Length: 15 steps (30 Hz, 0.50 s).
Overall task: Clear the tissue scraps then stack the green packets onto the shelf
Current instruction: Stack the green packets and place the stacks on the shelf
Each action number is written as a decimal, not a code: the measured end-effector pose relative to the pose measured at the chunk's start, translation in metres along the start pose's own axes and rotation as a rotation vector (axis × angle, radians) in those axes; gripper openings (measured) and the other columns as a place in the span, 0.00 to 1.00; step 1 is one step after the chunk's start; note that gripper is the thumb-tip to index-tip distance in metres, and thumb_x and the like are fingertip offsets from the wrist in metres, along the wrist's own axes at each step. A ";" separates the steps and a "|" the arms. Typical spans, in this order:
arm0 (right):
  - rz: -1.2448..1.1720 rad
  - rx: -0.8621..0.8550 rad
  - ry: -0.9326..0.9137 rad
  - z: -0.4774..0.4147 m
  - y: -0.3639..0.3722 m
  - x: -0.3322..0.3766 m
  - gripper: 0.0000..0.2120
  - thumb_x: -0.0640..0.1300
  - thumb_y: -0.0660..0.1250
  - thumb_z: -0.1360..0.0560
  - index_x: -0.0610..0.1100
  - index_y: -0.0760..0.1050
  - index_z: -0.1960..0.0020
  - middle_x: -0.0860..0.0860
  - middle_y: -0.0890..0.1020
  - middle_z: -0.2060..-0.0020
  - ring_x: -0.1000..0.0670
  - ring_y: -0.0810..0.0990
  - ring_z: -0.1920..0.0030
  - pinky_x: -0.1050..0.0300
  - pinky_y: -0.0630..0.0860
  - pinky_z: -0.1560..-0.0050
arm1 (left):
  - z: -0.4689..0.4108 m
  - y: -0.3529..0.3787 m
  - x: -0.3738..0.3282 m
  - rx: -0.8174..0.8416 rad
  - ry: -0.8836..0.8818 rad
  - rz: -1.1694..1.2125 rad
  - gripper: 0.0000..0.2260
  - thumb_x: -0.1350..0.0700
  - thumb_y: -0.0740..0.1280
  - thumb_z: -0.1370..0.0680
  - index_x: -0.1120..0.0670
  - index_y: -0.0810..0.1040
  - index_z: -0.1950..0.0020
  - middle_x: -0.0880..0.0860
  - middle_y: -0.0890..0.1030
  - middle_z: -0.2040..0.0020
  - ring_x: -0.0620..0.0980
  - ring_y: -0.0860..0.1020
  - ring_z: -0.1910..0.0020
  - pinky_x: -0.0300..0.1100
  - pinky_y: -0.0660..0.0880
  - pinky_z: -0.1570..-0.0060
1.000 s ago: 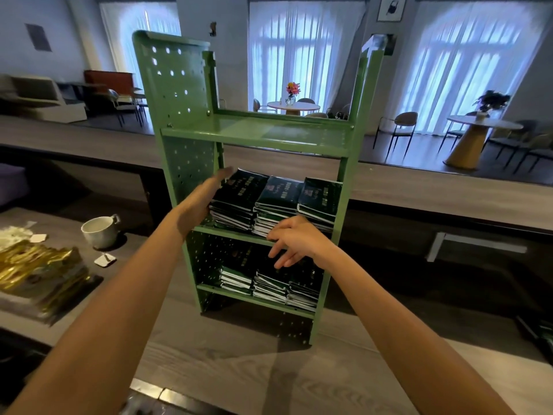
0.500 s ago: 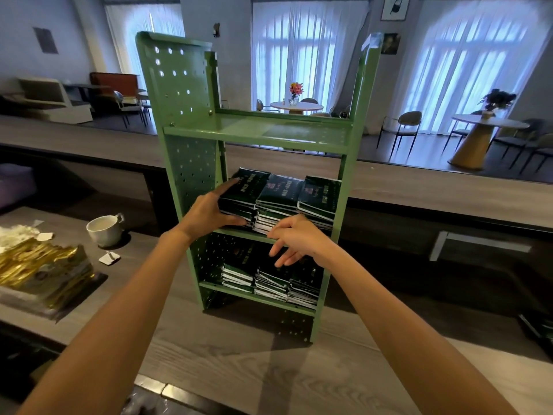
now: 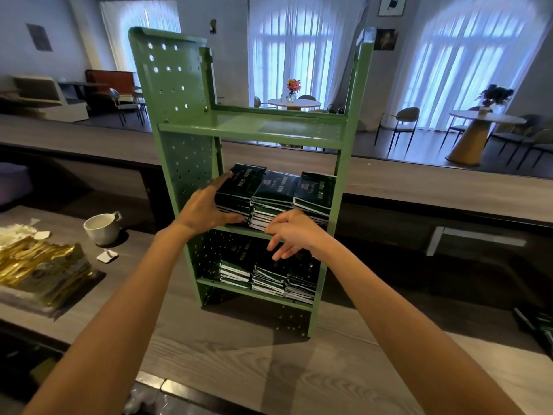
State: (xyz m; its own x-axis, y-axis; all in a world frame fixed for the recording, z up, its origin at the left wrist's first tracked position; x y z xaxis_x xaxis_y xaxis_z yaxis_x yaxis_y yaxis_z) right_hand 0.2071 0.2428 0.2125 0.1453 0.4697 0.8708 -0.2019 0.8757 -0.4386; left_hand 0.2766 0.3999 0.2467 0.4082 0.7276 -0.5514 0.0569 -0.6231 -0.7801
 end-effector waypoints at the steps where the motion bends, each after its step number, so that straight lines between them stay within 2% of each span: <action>1: 0.013 0.000 -0.011 0.001 0.000 0.000 0.13 0.42 0.60 0.20 0.39 0.71 0.38 0.45 0.81 0.63 0.51 0.81 0.71 0.62 0.78 0.69 | 0.004 -0.004 -0.002 -0.028 -0.014 -0.013 0.39 0.52 0.75 0.31 0.49 0.58 0.25 0.58 0.66 0.28 0.58 0.65 0.29 0.52 0.63 0.30; 4: 0.057 0.004 -0.065 0.008 -0.002 0.000 0.11 0.42 0.60 0.20 0.39 0.73 0.40 0.46 0.81 0.62 0.50 0.81 0.69 0.62 0.78 0.67 | 0.026 -0.019 -0.022 -0.181 -0.010 -0.052 0.27 0.56 0.69 0.26 0.52 0.66 0.28 0.58 0.66 0.29 0.58 0.67 0.32 0.51 0.65 0.33; 7: 0.098 -0.021 -0.132 0.024 -0.011 -0.005 0.09 0.42 0.60 0.20 0.41 0.74 0.43 0.46 0.81 0.61 0.50 0.81 0.68 0.62 0.78 0.67 | 0.055 -0.024 -0.059 -0.382 0.080 -0.089 0.17 0.60 0.65 0.23 0.59 0.73 0.35 0.59 0.75 0.38 0.57 0.76 0.44 0.48 0.72 0.44; 9: 0.156 -0.063 -0.181 0.039 -0.022 -0.016 0.07 0.41 0.60 0.21 0.42 0.75 0.46 0.45 0.81 0.58 0.50 0.81 0.65 0.60 0.79 0.63 | 0.075 -0.013 -0.084 -0.444 0.182 -0.098 0.13 0.61 0.64 0.23 0.61 0.76 0.39 0.59 0.79 0.45 0.56 0.79 0.51 0.46 0.75 0.52; 12: 0.427 -0.168 -0.247 0.066 -0.045 -0.045 0.10 0.42 0.62 0.22 0.41 0.76 0.43 0.45 0.82 0.51 0.47 0.81 0.52 0.53 0.79 0.49 | 0.098 0.027 -0.119 -0.397 0.325 -0.118 0.13 0.58 0.60 0.24 0.62 0.79 0.45 0.58 0.80 0.52 0.53 0.80 0.60 0.42 0.76 0.62; 15: 0.693 -0.265 -0.203 0.094 -0.071 -0.091 0.13 0.44 0.60 0.21 0.42 0.74 0.39 0.46 0.78 0.45 0.45 0.78 0.47 0.47 0.76 0.46 | 0.111 0.083 -0.144 -0.267 0.322 -0.053 0.13 0.57 0.60 0.24 0.62 0.80 0.47 0.57 0.81 0.53 0.55 0.81 0.59 0.45 0.79 0.60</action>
State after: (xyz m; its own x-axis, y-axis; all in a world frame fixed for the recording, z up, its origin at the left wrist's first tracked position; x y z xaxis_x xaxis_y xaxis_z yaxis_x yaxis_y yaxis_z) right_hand 0.1169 0.1269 0.1851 -0.1154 0.9137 0.3895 0.0608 0.3979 -0.9154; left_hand 0.1215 0.2749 0.2286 0.6602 0.6599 -0.3587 0.3023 -0.6706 -0.6774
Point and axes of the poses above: each hand's wrist, its own z-axis away from the middle knuckle, its own y-axis out of the palm, x = y × z, the point moved 8 cm from there along -z, towards the middle knuckle
